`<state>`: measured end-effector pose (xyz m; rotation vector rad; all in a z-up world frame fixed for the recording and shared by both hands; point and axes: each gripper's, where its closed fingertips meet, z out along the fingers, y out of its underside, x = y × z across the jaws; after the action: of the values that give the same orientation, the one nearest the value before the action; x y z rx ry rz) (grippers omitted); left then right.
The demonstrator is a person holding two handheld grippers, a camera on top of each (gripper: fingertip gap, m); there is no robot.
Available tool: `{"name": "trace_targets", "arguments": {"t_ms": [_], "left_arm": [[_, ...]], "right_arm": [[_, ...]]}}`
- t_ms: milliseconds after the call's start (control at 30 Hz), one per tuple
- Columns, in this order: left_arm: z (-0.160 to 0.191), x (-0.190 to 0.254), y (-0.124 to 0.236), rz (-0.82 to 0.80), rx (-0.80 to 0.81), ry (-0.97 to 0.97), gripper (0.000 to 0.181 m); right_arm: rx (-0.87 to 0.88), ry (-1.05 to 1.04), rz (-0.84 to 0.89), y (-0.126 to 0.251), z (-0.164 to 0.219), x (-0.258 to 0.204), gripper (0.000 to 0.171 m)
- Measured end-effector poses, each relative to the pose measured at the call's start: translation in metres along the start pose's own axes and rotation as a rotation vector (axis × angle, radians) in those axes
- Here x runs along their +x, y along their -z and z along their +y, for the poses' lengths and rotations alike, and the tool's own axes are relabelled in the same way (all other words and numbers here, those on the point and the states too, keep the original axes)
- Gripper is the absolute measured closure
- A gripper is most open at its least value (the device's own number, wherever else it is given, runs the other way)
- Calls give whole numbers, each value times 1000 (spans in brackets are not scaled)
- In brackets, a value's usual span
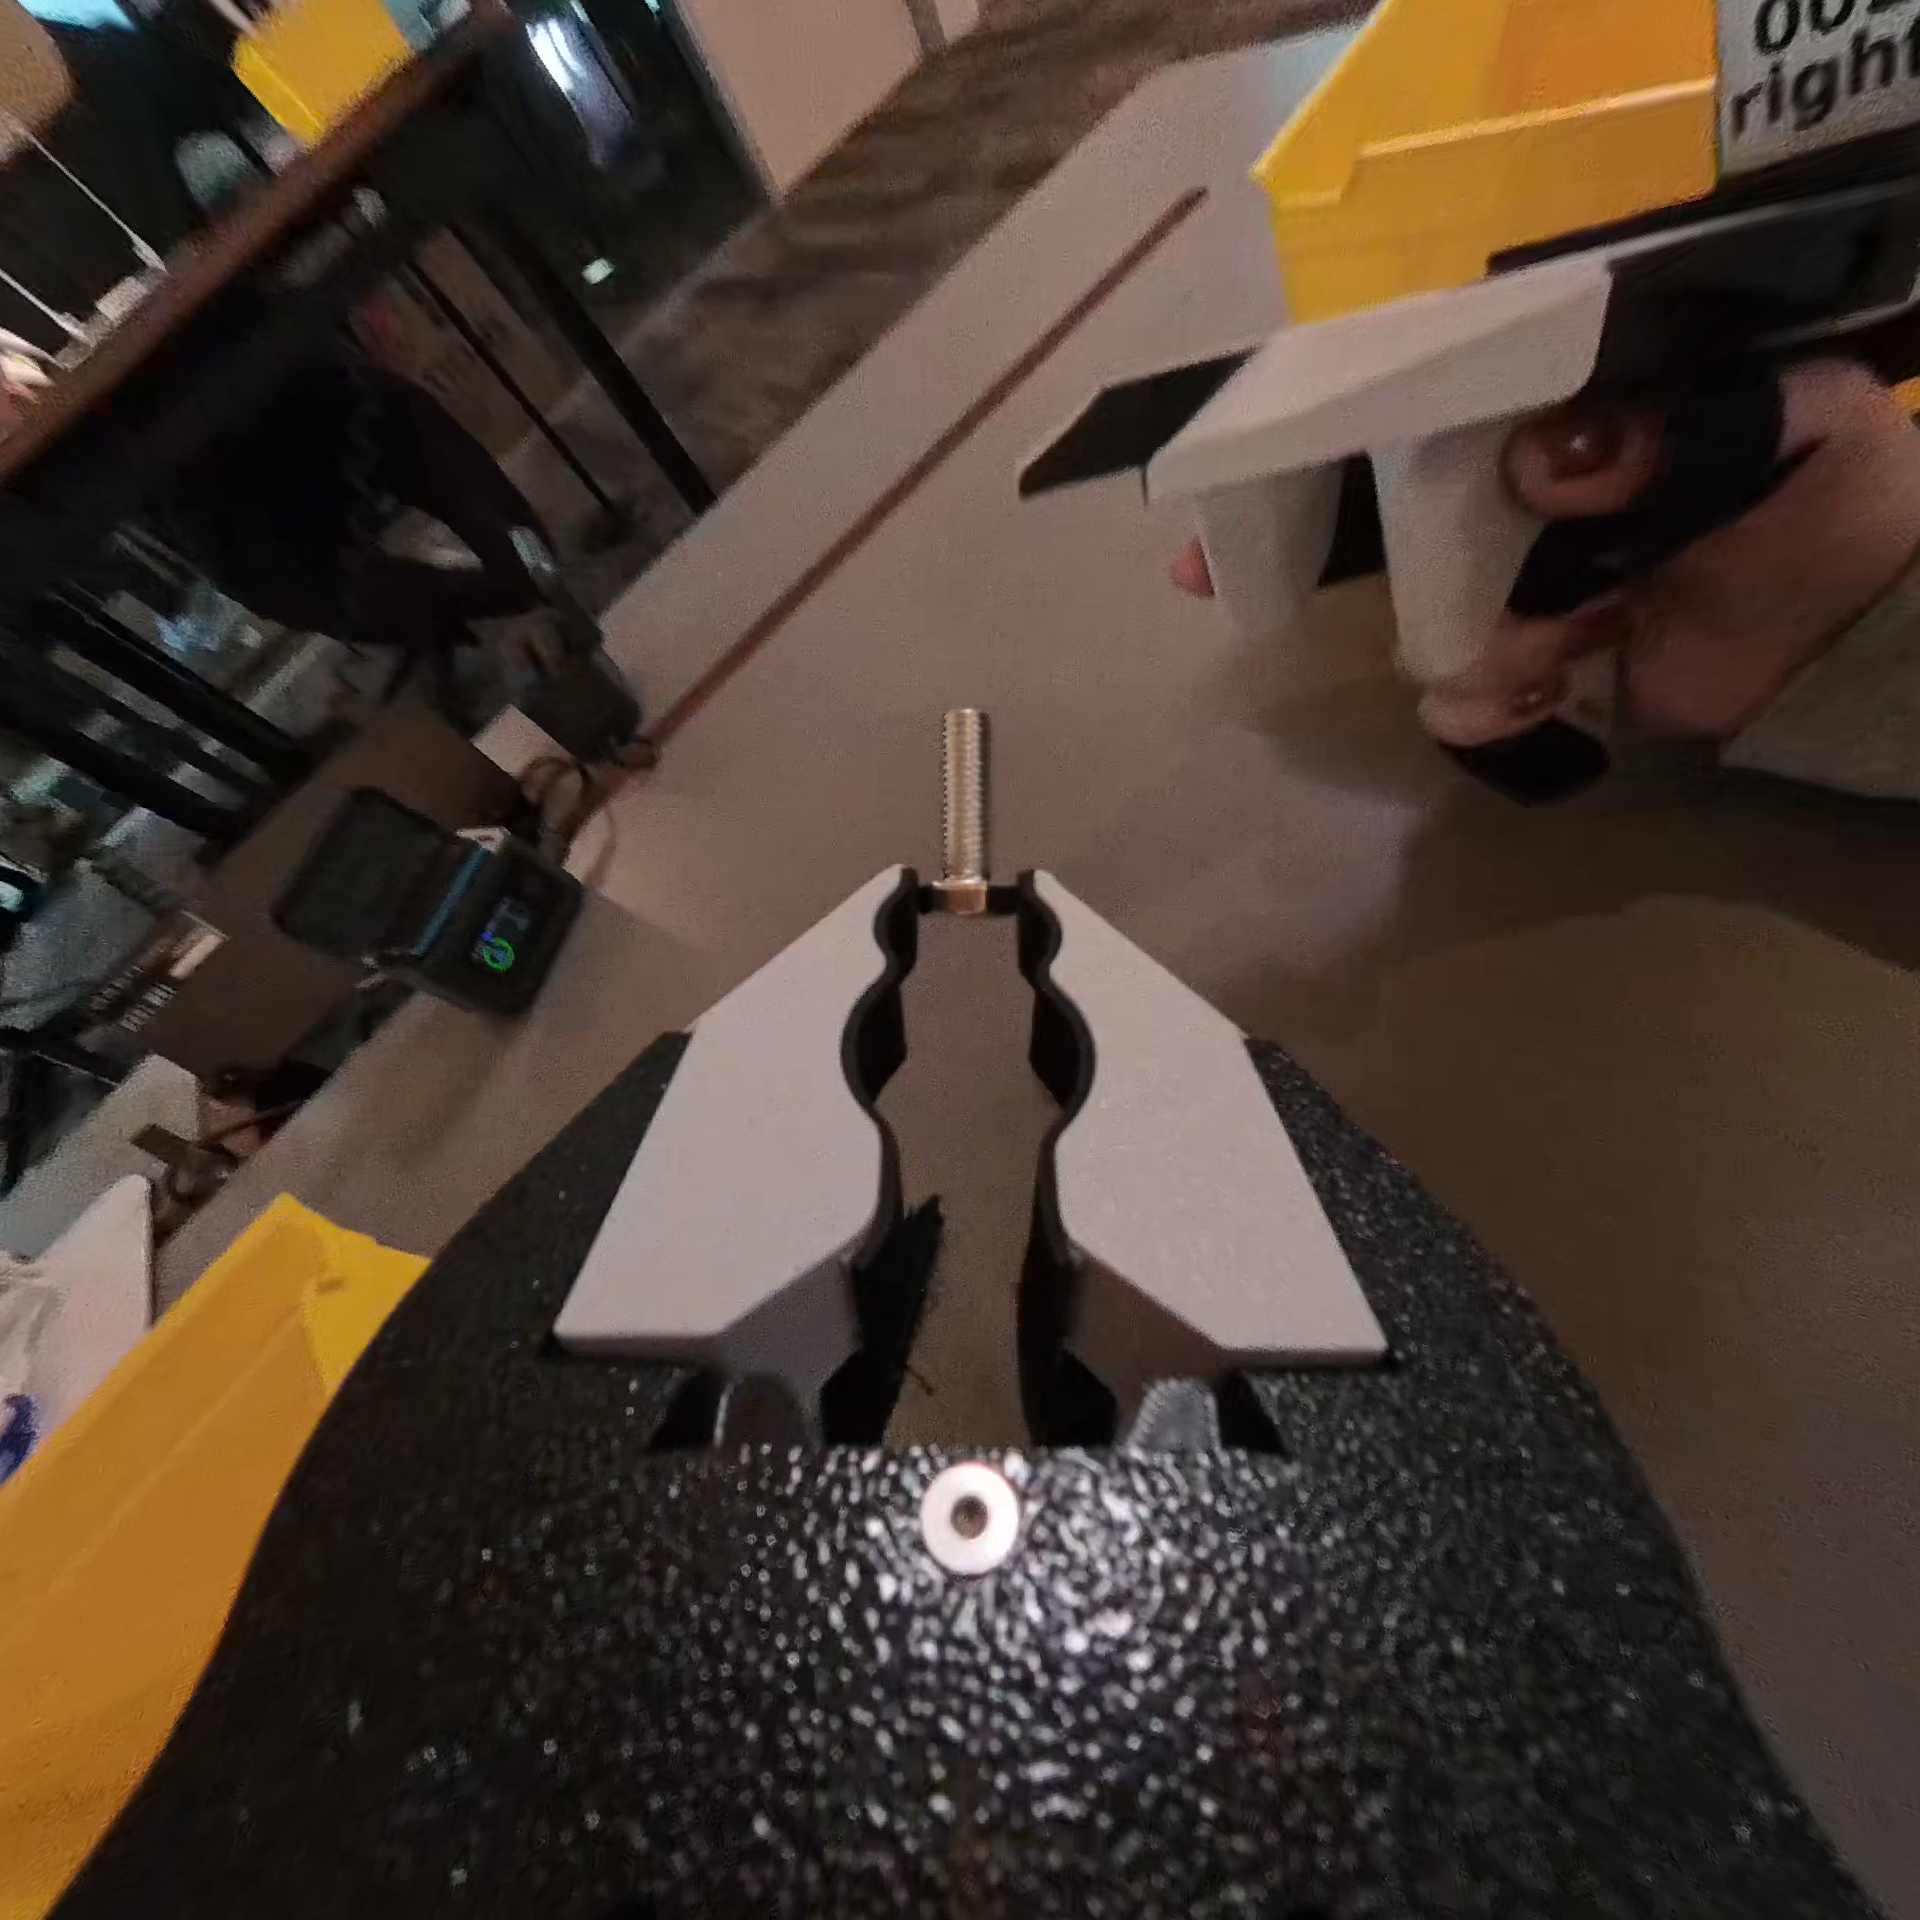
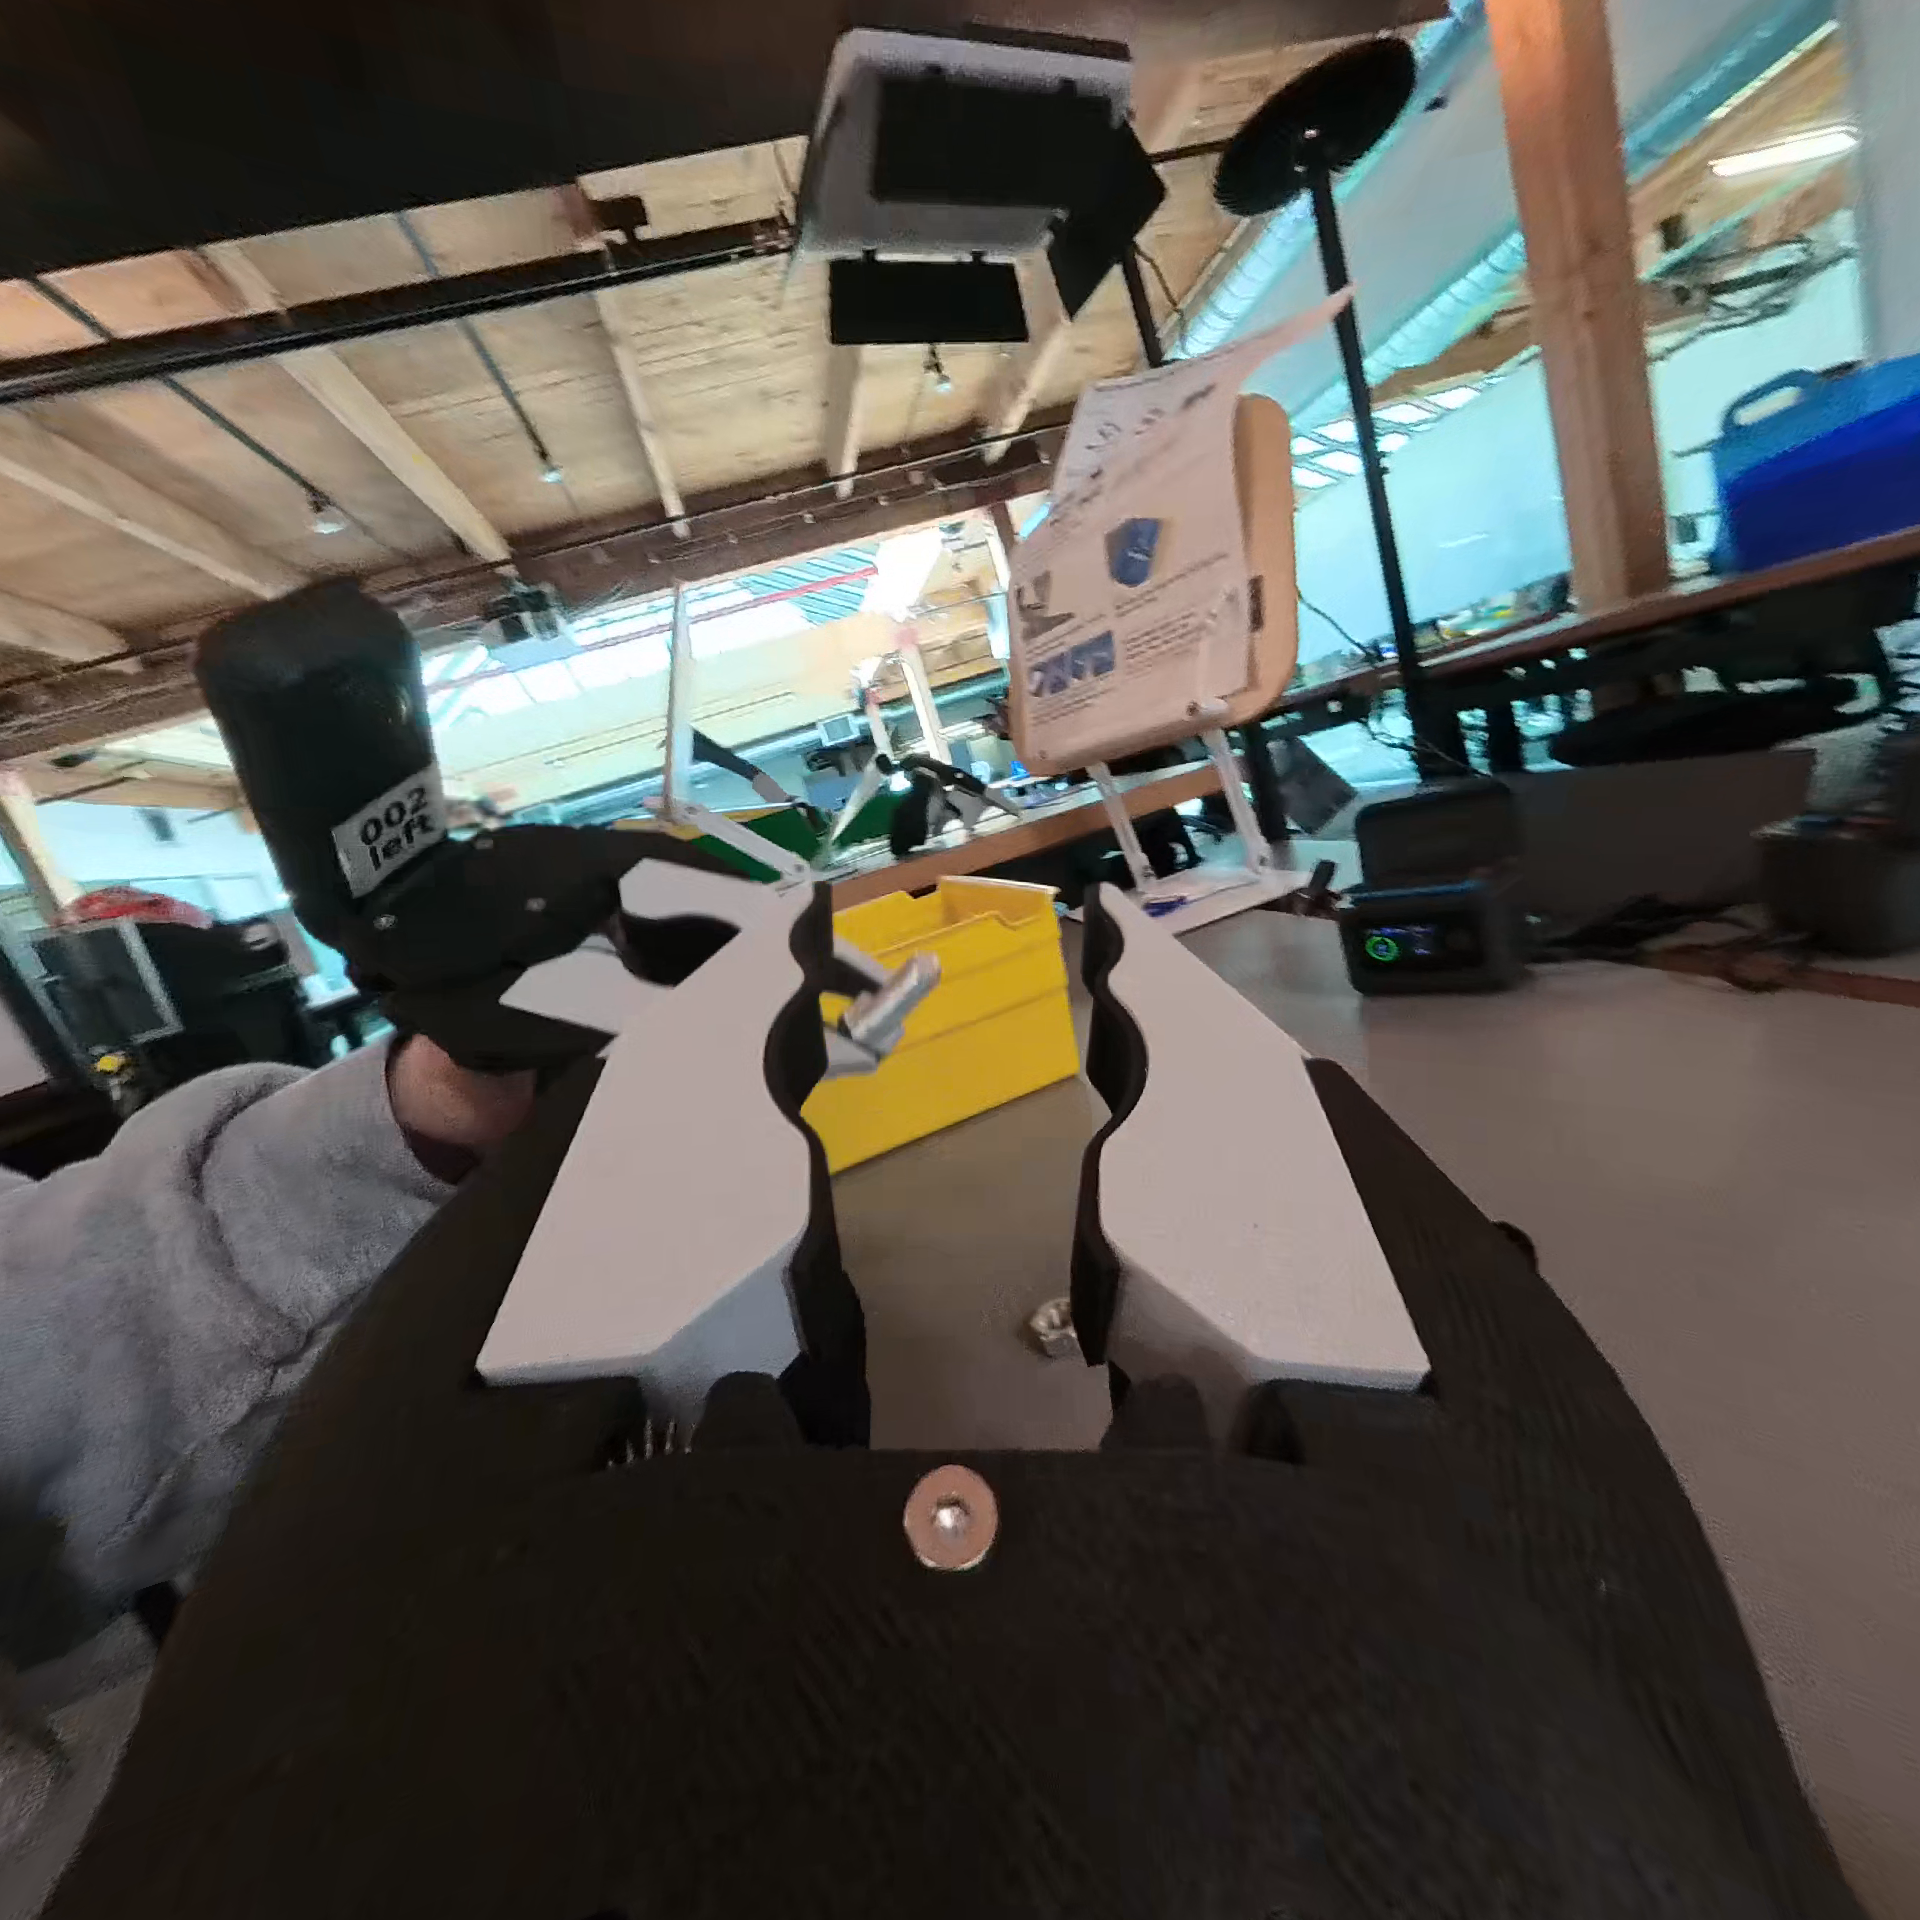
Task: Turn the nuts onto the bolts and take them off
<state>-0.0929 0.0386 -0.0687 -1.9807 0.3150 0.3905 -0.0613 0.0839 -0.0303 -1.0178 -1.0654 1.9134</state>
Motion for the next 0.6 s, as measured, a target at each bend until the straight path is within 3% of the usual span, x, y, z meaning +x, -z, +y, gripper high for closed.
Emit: {"name": "trace_targets", "arguments": {"t_ms": [67, 200, 467, 600], "left_arm": [[-21, 0, 6, -71, 104, -71, 164], [-46, 21, 11, -14, 252, -155, 164], [-43, 35, 7, 17, 264, -218, 164], [-40, 43, 8, 143, 270, -66, 162]], "right_arm": [[-4, -26, -89, -3, 3, -14, 128], [39, -113, -207, -3, -3, -31, 135], [-30, 8, -253, 1, 4, -43, 163], [-86, 52, -282, 5, 9, -46, 164]]}}
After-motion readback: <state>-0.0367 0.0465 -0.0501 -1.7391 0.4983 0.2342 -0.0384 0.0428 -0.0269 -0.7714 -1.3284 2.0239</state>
